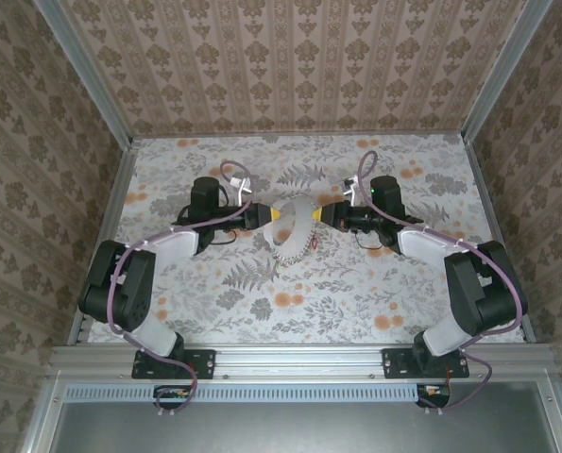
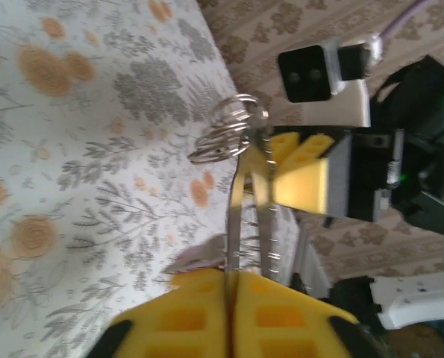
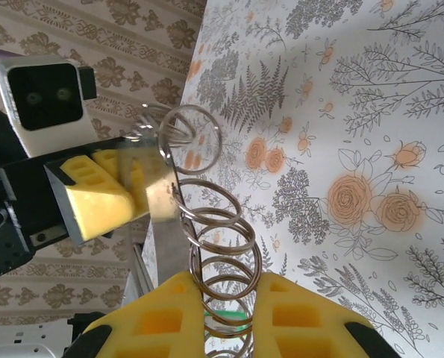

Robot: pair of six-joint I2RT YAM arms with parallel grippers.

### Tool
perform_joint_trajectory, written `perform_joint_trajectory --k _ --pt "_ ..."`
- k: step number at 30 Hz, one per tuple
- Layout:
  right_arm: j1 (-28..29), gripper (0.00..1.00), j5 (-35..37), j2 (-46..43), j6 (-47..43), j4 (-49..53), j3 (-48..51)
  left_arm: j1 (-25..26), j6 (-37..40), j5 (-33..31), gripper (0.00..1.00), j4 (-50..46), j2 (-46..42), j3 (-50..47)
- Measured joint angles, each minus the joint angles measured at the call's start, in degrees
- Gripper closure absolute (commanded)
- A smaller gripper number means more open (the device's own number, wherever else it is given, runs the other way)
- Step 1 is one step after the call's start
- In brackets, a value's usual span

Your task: Put the keys on the keyring

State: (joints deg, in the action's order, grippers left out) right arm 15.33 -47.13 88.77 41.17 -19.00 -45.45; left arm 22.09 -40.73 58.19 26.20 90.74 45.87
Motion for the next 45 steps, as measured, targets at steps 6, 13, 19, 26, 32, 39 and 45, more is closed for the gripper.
perform_joint_trajectory --k 6,13,19,26,32,39,45 --pt "-0.2 0.71 -0.1 -3.4 -0.7 1.4 -0.1 0.0 3.4 1.1 1.00 -5.7 -4.3 2.6" --pt "-1.4 0.54 8.9 -19.6 -8.2 11.2 -0.2 0.3 24.0 -2.5 1.00 -30.1 -14.5 16.5" --pt "-1.5 0.53 20.5 -35.5 -14.6 11.5 3.2 0.8 47.8 -2.9 1.00 -49.7 -21.4 26.7" --pt "0.8 0.59 21.3 -40.1 -25.0 5.0 11.7 3.1 63.7 -9.4 1.00 -69.2 -18.1 37.6" --pt "11.9 0.72 24.3 -40.1 -39.6 0.1 14.5 7.8 70.4 -20.5 1.00 -80.9 -10.8 46.8" --pt "24.1 0.72 36.1 -34.9 -52.6 -9.5 18.3 11.4 72.0 -28.9 1.00 -88.1 -4.1 56.8" --pt "31.8 0.72 43.6 -26.7 -58.5 -19.5 18.8 12.4 70.4 -29.7 1.00 -90.9 -1.6 63.9"
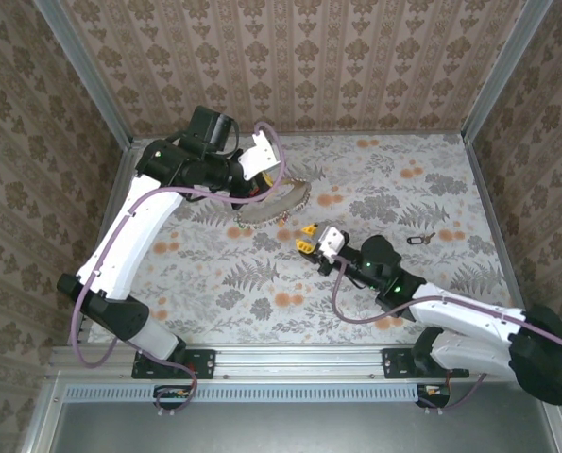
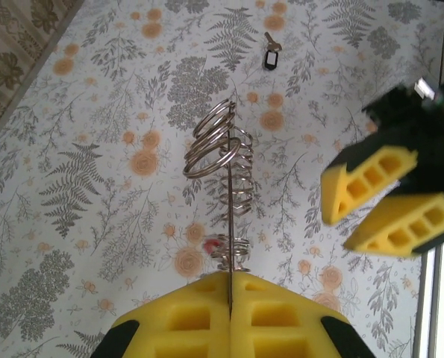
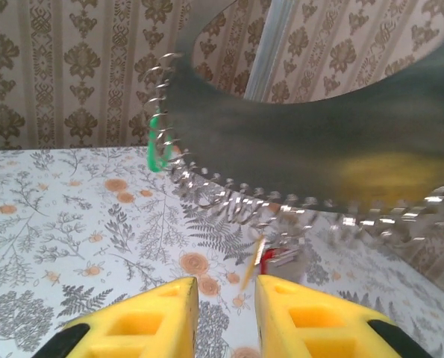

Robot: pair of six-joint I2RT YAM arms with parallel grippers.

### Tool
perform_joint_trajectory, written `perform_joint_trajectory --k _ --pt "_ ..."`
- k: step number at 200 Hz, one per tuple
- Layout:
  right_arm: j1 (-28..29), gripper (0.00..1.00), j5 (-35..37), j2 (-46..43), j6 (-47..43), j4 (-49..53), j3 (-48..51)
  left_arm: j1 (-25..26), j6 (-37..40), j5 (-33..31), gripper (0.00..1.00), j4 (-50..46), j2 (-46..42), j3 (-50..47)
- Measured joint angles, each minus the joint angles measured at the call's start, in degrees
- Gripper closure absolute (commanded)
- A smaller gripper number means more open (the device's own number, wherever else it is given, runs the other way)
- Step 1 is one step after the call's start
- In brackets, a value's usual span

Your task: Put the keys on the keyring

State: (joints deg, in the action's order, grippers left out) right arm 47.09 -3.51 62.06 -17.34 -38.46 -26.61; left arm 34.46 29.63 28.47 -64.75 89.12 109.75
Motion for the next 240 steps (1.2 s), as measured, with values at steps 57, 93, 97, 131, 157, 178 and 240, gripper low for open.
perform_joint_trajectory --k 57,93,97,131,157,178,240 --pt "2.9 0.70 3.9 7.7 -3.6 -9.2 -0.3 1.0 -3.1 0.1 1.00 -2.1 1.7 4.3" --pt "2.9 0.69 3.8 11.1 -3.3 -12.9 -1.4 1.5 -4.0 0.2 1.00 -3.1 2.1 5.5" --pt "2.9 0.69 3.8 11.4 -3.2 -13.2 -1.4 1.5 -4.0 0.2 1.00 -3.1 2.1 5.6" --pt "2.9 0.69 4.6 14.1 -1.9 -15.5 -1.9 1.6 -4.4 0.2 1.00 -3.3 2.2 6.7" --pt "2.9 0.70 4.6 15.8 -0.9 -16.2 -2.6 1.6 -4.6 0.2 1.00 -3.3 2.6 7.7" --pt "2.9 0.70 4.6 16.6 -0.2 -16.9 -2.9 1.6 -4.6 0.2 1.00 -3.3 2.9 8.1" --pt "2.9 0.69 9.2 20.9 1.5 -20.2 -3.7 2.0 -5.6 0.2 1.00 -3.4 3.1 8.4"
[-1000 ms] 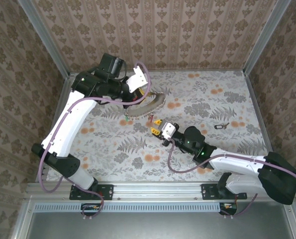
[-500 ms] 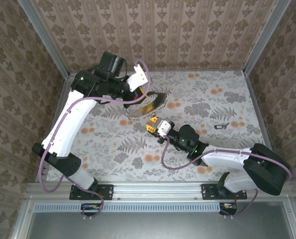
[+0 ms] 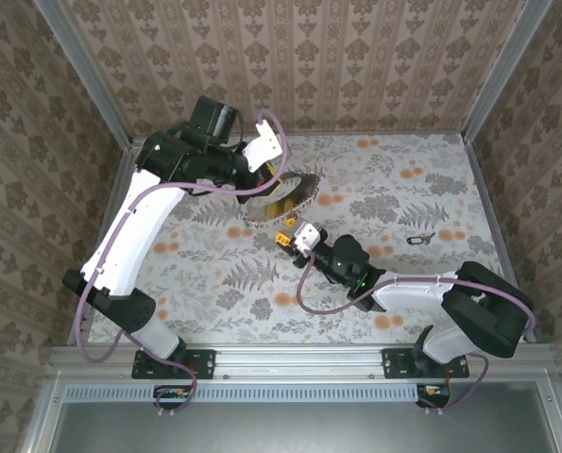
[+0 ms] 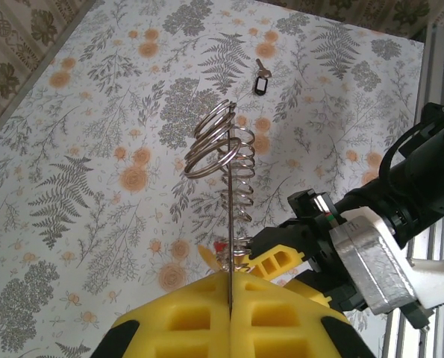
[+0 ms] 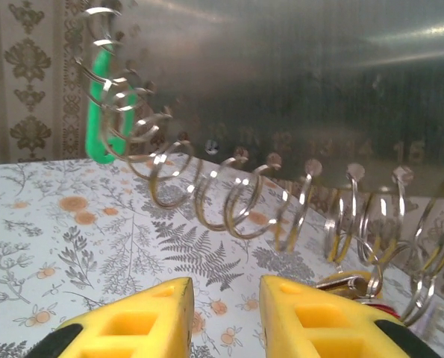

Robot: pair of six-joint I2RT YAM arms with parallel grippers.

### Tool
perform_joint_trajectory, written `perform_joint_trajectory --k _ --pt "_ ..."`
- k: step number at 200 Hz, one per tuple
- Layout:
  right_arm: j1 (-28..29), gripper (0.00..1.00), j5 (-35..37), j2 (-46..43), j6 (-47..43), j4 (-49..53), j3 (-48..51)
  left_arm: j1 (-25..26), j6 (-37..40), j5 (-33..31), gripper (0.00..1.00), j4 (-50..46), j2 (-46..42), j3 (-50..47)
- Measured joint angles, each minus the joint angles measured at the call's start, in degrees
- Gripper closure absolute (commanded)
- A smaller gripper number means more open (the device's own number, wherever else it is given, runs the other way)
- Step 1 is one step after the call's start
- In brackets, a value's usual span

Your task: Put the keys on the keyring

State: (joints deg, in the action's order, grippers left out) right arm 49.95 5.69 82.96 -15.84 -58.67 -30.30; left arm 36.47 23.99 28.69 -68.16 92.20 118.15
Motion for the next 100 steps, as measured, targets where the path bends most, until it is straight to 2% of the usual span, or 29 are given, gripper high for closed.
perform_joint_trajectory --k 52,83,100 --pt "-0.1 0.71 3.1 0.8 1.5 -3.0 0.0 0.0 0.0 0.0 1.00 0.0 0.0 0.1" --pt "-0.3 0.79 3.4 0.8 2.9 -4.7 0.0 0.0 -0.1 0.0 1.00 0.0 0.0 0.1" --pt "-0.6 0.79 3.6 0.8 3.3 -4.9 0.0 0.0 -0.4 0.0 1.00 0.0 0.0 0.1"
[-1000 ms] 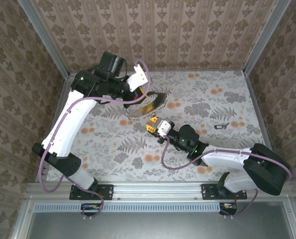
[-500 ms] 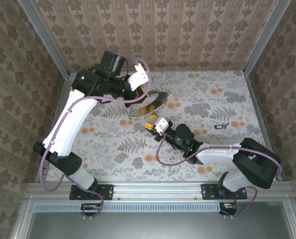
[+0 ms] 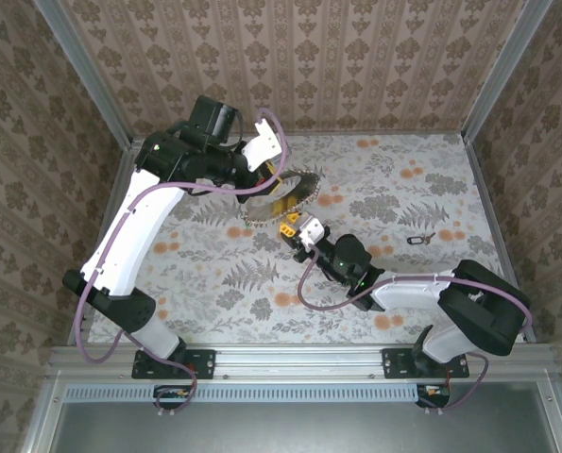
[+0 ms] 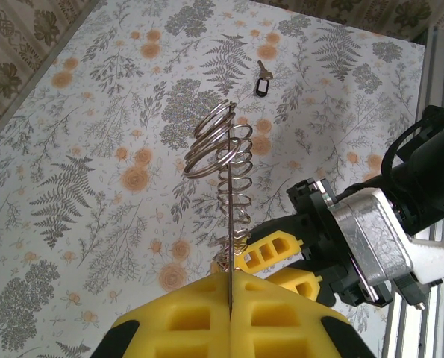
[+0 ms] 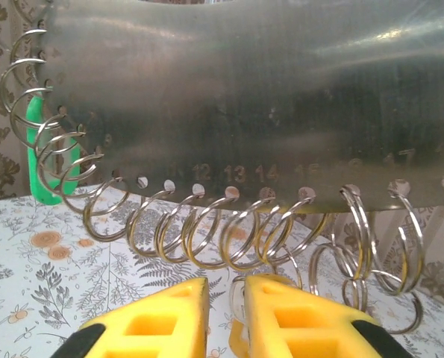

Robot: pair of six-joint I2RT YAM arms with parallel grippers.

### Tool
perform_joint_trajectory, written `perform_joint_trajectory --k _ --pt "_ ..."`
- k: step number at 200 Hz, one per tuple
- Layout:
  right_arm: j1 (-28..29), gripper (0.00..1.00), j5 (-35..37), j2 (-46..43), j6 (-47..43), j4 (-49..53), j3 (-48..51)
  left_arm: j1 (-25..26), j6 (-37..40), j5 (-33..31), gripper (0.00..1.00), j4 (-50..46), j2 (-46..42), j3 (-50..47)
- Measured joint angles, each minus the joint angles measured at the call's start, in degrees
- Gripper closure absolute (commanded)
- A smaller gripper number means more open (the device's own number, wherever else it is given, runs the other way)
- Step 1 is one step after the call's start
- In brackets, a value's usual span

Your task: Put the keys on the keyring

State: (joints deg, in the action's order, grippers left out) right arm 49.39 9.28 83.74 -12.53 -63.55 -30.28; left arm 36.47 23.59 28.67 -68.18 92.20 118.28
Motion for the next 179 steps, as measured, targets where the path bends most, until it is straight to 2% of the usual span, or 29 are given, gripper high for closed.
perform_joint_trajectory --k 179 --pt "-0.2 0.84 0.2 -2.1 -1.2 -0.6 0.8 0.3 -0.5 -0.1 1.00 0.0 0.0 0.0"
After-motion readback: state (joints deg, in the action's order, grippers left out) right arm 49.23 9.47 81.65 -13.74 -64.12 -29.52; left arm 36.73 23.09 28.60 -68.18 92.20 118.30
